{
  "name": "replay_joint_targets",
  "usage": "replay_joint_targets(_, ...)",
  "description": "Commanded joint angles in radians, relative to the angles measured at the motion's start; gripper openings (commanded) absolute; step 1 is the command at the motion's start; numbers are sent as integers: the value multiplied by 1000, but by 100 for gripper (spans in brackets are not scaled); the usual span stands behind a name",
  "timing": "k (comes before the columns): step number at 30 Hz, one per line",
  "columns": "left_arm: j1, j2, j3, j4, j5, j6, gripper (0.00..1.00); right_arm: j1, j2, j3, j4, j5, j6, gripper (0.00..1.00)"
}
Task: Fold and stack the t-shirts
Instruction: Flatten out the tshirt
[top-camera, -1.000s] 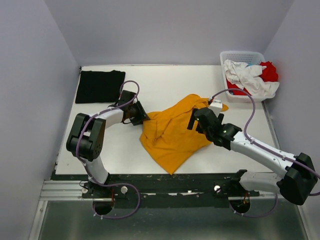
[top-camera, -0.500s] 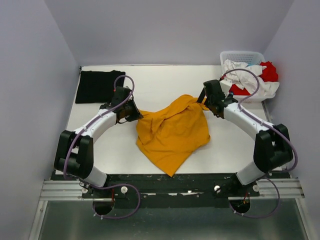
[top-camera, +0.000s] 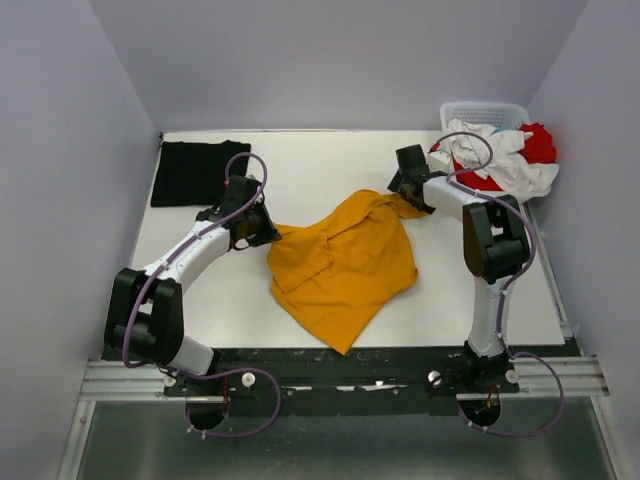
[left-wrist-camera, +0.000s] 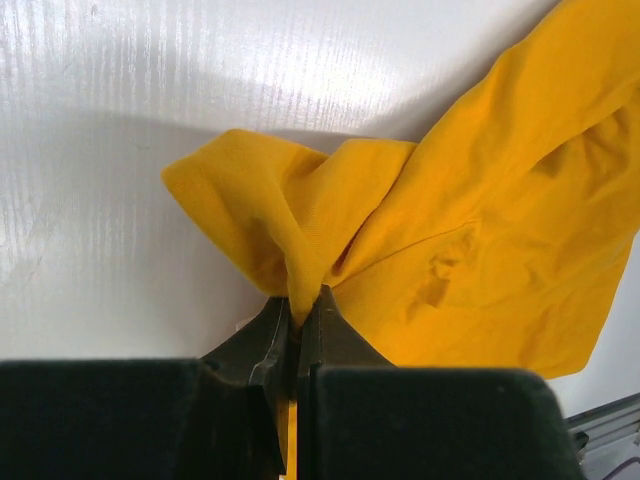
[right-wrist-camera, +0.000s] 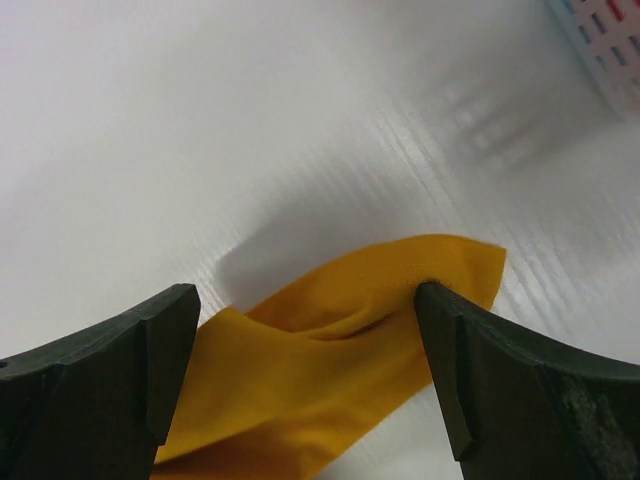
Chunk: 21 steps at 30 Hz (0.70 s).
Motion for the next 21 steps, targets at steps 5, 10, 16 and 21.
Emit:
replay_joint_targets(5,4,2,35,-27,-22,22,0,2,47,-49,114,-46,64,44)
replay_joint_targets(10,5,-58,92,-80,-43,34,0,2,-118,-134,214,-44,-20,1)
replay_joint_targets(16,8,-238,225,-161,-97,63,0,1,-390,-96,217,-17,-192,1)
replay_joint_targets(21,18,-349,405,-245,-77,121,0,2,-633,-81,265,-76,-287,1)
